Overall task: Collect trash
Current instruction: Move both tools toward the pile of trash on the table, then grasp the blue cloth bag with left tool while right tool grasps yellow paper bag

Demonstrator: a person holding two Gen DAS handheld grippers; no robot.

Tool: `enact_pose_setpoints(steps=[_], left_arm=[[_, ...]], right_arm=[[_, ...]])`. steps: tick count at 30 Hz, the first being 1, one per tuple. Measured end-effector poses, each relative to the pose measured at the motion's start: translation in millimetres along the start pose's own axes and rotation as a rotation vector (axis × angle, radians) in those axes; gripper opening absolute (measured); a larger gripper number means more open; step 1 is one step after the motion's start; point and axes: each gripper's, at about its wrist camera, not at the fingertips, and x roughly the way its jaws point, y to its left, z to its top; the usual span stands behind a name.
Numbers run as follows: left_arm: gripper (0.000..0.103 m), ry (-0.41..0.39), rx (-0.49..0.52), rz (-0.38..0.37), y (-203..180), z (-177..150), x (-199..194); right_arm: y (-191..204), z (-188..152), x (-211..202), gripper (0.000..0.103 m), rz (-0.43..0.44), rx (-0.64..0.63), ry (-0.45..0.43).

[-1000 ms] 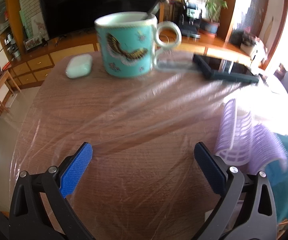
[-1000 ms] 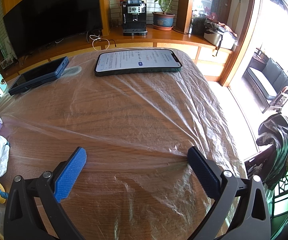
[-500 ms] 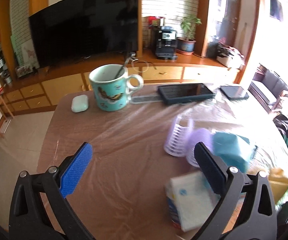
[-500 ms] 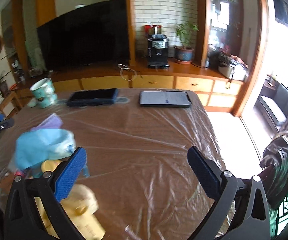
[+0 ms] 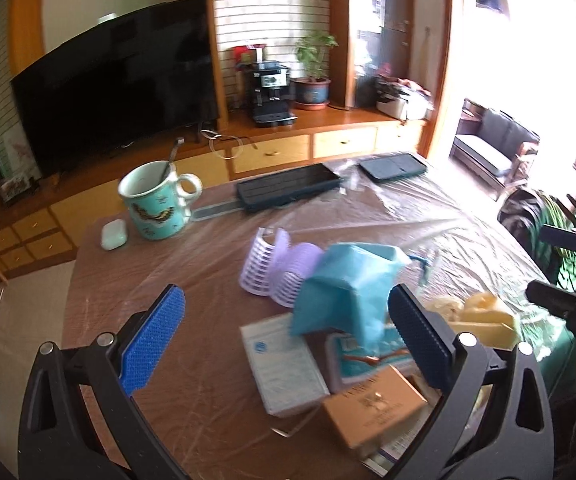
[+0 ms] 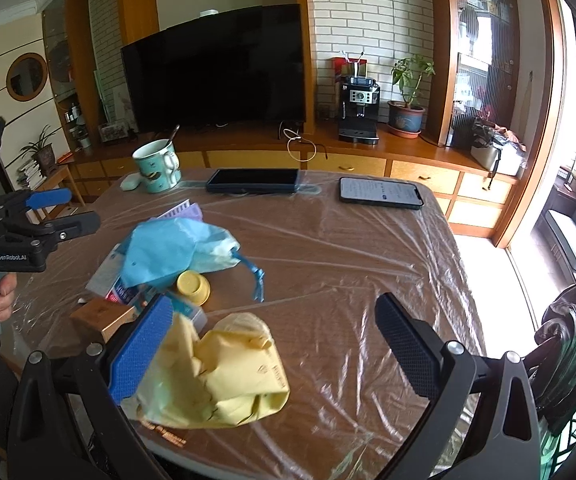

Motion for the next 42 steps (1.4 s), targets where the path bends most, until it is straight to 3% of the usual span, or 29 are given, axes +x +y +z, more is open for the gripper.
enact_pose_setpoints(steps=[7,12,16,21,29,34,36,42], left_arm=[[0.102,0.037,0.116,-0.069,-30,-2,7],[0.102,0.107,0.253,-0.11,-40,0,32],[0.102,0.146,0.303,-0.102,-45,0,50],[0.102,0.189,0.309,-0.164,-44,2,69],[0.101,0.225,0.332,-0.21,-45,-2,86],[0.083,0.264,0.354,-0.235,-50,-4,95],[0.076,0.277,0.311,-0.291,-45,-4,96],[0.078,0.293,0.18,-0.383,-30,7,96]], right_arm=[[10,-26,-1,0.099,0.033,0.018,0.046],[-1,-52,16,0.099,0.139,0.143,0.168],[1,-57,37,0.099,0.106,0.143,0.198],[2,-49,63,0.099,0.083,0.097,0.223],[-1,-43,83,0.099,0.133,0.091,0.253],[-8,-44,89,0.099,0.188,0.14,0.272],[-13,-45,93,0.099,0.223,0.178,0.287],[-15,-46,94,0.099,0.249,0.204,0.293]])
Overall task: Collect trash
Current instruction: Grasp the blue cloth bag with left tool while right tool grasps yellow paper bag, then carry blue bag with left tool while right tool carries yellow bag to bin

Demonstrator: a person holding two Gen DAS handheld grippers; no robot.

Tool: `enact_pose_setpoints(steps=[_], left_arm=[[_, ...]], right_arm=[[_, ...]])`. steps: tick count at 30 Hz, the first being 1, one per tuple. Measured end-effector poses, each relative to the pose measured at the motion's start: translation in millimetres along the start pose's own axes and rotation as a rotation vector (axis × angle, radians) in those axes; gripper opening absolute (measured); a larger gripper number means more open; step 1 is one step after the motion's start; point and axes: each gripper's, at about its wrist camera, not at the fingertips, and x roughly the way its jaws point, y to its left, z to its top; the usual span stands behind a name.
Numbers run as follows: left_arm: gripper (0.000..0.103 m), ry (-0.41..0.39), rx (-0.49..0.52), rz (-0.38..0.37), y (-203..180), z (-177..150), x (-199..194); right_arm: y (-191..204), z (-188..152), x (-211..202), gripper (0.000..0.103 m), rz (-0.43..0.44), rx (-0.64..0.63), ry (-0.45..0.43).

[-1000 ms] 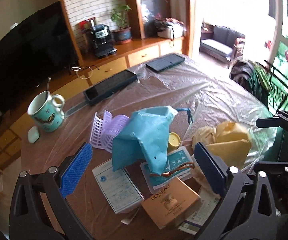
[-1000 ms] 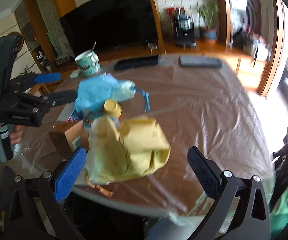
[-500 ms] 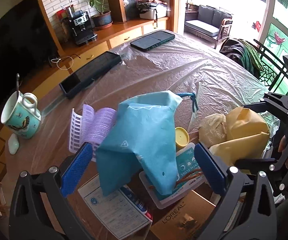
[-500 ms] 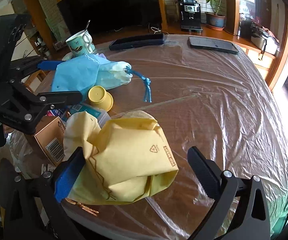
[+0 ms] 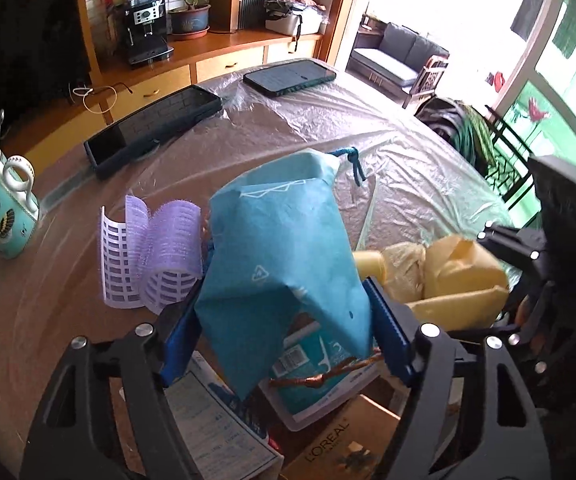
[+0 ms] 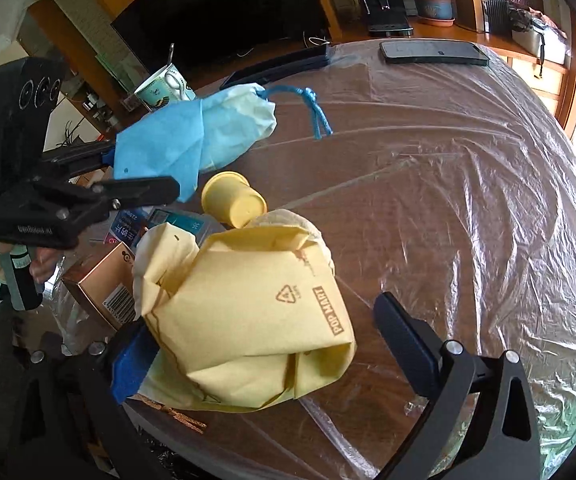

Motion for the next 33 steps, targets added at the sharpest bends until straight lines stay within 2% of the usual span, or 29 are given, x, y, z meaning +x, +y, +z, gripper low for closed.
enact_pose_setpoints(steps=[2,8,12,13,14,16,17,18,21,24,27,30,33], left_arm=[[0.079,0.016,-0.01,0.001,0,3,2],[0.079,0.051,0.054,0.072,-14,10,14],[0.08,0.055,0.041,0.093,-14,14,21],[0.08,0.057,0.027,0.076,-12,14,22],[0.08,0.06,0.004,0.047,-9,15,23],[0.076,0.069,-0.025,0.033,-5,14,25],[0.064,0.073,-0.034,0.037,-4,13,26],[0.059,0.074,-0.046,0.031,-1,12,26],[0.051,0.045,-0.075,0.009,3,8,20],[0.048,0.009,-0.083,0.001,3,3,10],[0.046,-0.042,-0.119,-0.009,5,2,-3],[0.045,-0.1,-0.141,-0.029,4,1,-18],[0.044,-0.151,-0.166,-0.036,2,-1,-31]], right_arm=[[2,-1,1,0.099,-0.004,-0.007,0.0],[3,-1,1,0.099,0.001,-0.013,0.001],[2,-4,1,0.099,0.013,-0.012,-0.007],[1,-5,0,0.093,0.03,-0.012,-0.011],[0,-6,-1,0.079,0.081,-0.001,-0.007],[-4,-7,-1,0.075,0.113,0.022,-0.008],[-4,-8,-2,0.074,0.114,0.021,-0.013],[-5,-8,-3,0.07,0.123,0.027,-0.015],[-6,-10,-9,0.066,0.137,0.042,-0.03],[-7,-11,-17,0.064,0.139,0.047,-0.05],[-7,-10,-28,0.064,0.129,0.047,-0.083],[-4,-10,-42,0.064,0.069,0.023,-0.131],[-7,-7,-50,0.064,0.065,0.041,-0.158]])
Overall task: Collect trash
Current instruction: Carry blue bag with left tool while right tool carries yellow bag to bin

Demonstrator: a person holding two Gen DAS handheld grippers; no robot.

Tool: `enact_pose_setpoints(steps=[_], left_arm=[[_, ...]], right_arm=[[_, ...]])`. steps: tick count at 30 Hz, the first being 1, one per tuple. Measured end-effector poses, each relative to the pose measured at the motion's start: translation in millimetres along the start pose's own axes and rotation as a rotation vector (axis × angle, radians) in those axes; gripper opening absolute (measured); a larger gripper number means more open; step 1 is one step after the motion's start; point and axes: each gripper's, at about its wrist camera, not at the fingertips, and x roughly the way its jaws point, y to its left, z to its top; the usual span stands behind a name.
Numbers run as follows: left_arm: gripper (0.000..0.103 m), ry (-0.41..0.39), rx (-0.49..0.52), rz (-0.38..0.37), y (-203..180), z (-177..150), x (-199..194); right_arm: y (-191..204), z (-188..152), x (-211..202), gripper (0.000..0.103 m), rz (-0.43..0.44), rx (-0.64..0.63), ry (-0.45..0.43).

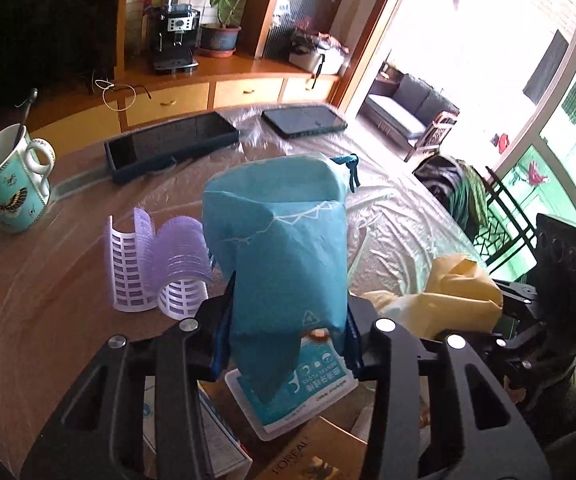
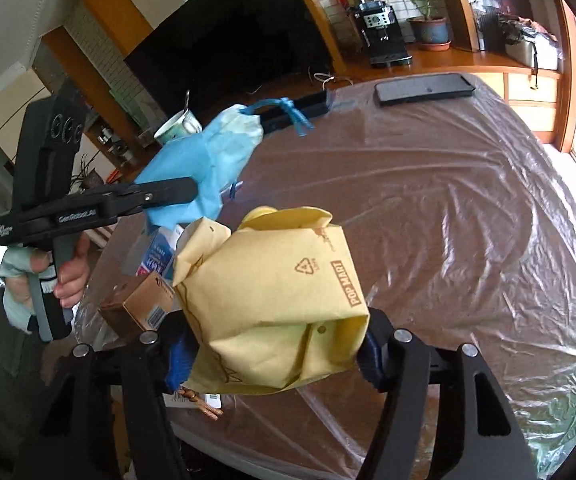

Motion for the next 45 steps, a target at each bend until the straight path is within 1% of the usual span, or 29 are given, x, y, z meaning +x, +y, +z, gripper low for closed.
enact_pose_setpoints(steps=[5,8,11,19,26,31,40,45], left_arm=[[0.044,-0.071,-0.024,-0.007,-6,-8,-24],[0.044,-0.116,-0.025,0.011,-12,-15,-40],[0.044,-0.155,-0.03,0.023,-19,-23,-57],[0.044,-0.229,-0.018,0.081,-34,-57,-96],[0.044,-0.253,-0.027,0.129,-42,-79,-113],[0.044,-0.269,-0.03,0.138,-52,-99,-125],[0.044,-0.283,-0.023,0.114,-76,-140,-147],[0.044,-0.289,-0.033,0.121,-81,-160,-158]], right_arm=[[-2,4,-13,0.064,-0.027,0.001,-0.038],[1,2,-25,0.064,-0.042,-0.011,-0.065],[5,5,-25,0.064,-0.053,-0.027,-0.077],[25,-5,-44,0.064,-0.057,-0.083,-0.091],[38,-9,-56,0.064,-0.041,-0.104,-0.106],[50,-21,-68,0.064,-0.029,-0.135,-0.111],[74,-50,-95,0.064,0.018,-0.184,-0.124],[82,-67,-106,0.064,0.027,-0.204,-0.12]])
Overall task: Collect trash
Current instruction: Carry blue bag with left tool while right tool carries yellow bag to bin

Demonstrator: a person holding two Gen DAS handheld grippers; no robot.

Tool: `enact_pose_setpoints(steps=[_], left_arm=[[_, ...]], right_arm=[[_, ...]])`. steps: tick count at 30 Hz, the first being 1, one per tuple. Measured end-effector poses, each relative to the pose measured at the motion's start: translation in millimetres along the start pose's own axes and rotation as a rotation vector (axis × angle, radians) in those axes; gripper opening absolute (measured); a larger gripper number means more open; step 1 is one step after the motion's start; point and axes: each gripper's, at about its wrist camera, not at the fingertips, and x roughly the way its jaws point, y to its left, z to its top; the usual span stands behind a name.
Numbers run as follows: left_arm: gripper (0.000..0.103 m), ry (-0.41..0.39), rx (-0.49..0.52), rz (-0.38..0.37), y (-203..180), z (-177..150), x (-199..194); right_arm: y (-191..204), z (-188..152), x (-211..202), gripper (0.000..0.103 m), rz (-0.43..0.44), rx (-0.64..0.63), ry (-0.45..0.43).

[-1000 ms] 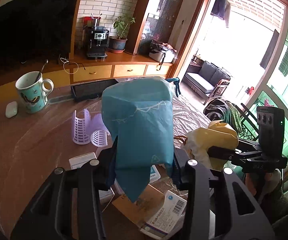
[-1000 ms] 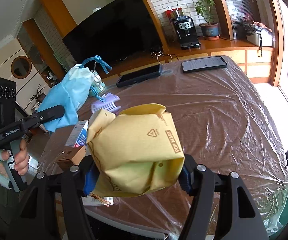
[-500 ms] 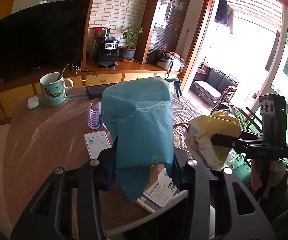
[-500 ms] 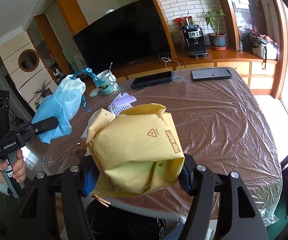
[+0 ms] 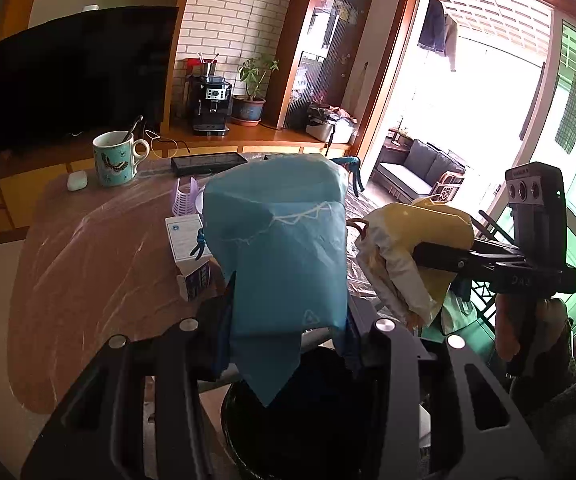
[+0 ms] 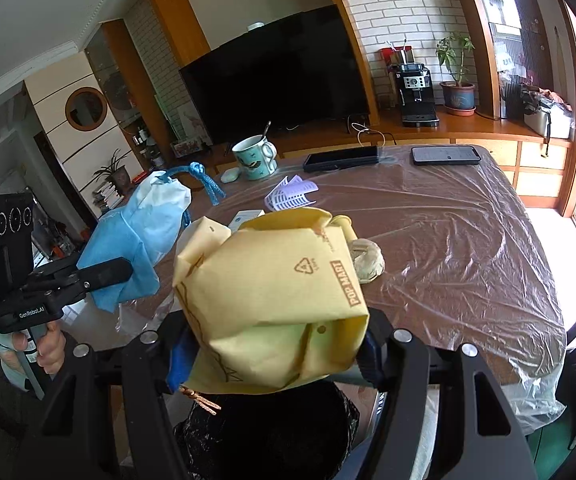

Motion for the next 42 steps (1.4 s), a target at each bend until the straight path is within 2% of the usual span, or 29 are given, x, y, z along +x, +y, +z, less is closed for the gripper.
enact_pose_setpoints(steps=[5,11,14,19,25,35,42], left_arm=[[0.044,-0.008,0.005,0.018,-5,-17,-17],[0.044,-0.01,0.036,0.004,-12,-31,-32],[0.044,0.021,0.065,-0.014,-18,-41,-33],[0.044,0.097,0.101,-0.021,-28,-63,-25],[0.044,0.169,0.09,-0.018,-27,-86,-8],[0.044,0.255,0.1,0.005,-32,-114,21],[0.044,0.293,0.091,0.039,-30,-124,42]], right_arm=[[2,-13,-6,0.064,0.007,-0.001,0.02],[4,-27,-9,0.064,0.024,0.001,0.04],[6,-35,-7,0.064,0.018,-0.003,0.062],[5,-53,3,0.064,0.003,0.005,0.119],[7,-77,18,0.064,-0.03,0.003,0.182],[16,-104,48,0.064,-0.097,-0.033,0.261],[15,-113,65,0.064,-0.142,-0.036,0.282]])
